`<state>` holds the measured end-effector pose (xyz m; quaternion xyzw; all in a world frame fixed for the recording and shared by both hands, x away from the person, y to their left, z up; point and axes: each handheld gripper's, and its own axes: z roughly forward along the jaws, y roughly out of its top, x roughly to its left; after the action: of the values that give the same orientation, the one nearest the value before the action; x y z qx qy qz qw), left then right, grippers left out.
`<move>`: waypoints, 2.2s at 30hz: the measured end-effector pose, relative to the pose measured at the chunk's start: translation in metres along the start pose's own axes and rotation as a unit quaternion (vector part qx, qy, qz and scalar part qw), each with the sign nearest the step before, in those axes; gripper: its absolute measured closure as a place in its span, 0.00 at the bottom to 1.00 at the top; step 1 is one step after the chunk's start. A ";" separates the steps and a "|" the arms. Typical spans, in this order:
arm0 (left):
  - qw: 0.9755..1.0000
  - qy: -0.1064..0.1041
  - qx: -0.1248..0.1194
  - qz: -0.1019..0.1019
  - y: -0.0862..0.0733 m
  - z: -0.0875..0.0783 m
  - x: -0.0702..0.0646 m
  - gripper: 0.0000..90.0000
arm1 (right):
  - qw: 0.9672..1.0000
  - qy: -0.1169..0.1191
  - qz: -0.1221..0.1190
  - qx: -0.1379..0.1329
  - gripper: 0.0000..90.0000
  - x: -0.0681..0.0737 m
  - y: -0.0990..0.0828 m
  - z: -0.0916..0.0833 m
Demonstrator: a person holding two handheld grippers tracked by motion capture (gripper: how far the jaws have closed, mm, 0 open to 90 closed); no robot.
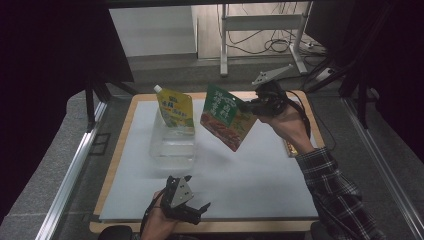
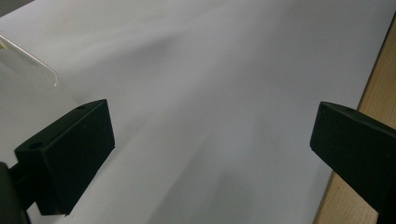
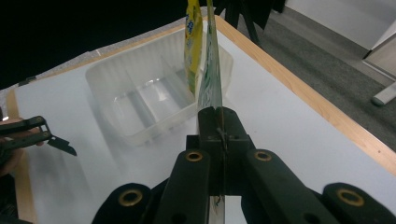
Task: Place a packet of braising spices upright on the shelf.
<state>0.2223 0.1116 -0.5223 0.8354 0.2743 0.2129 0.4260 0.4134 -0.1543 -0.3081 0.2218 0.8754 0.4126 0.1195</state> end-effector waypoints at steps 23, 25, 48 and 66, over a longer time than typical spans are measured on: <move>1.000 -0.002 0.002 0.005 0.000 0.000 -0.001 0.00 | 0.999 0.047 -0.026 -0.003 0.99 0.019 0.025 0.017; 1.000 -0.002 0.001 0.006 0.000 0.000 -0.001 0.00 | 0.998 0.052 -0.027 -0.005 0.99 0.021 0.030 0.024; 1.000 -0.003 -0.006 0.001 0.000 -0.001 0.000 0.00 | 0.996 0.075 -0.037 -0.015 0.99 0.032 0.067 0.070; 1.000 -0.005 -0.008 0.002 0.000 -0.002 0.000 0.00 | 0.995 0.075 -0.057 -0.013 0.99 0.045 0.090 0.100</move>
<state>0.2213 0.1121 -0.5211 0.8336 0.2691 0.2120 0.4333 0.4394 -0.0145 -0.3024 0.1387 0.8876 0.4320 0.0795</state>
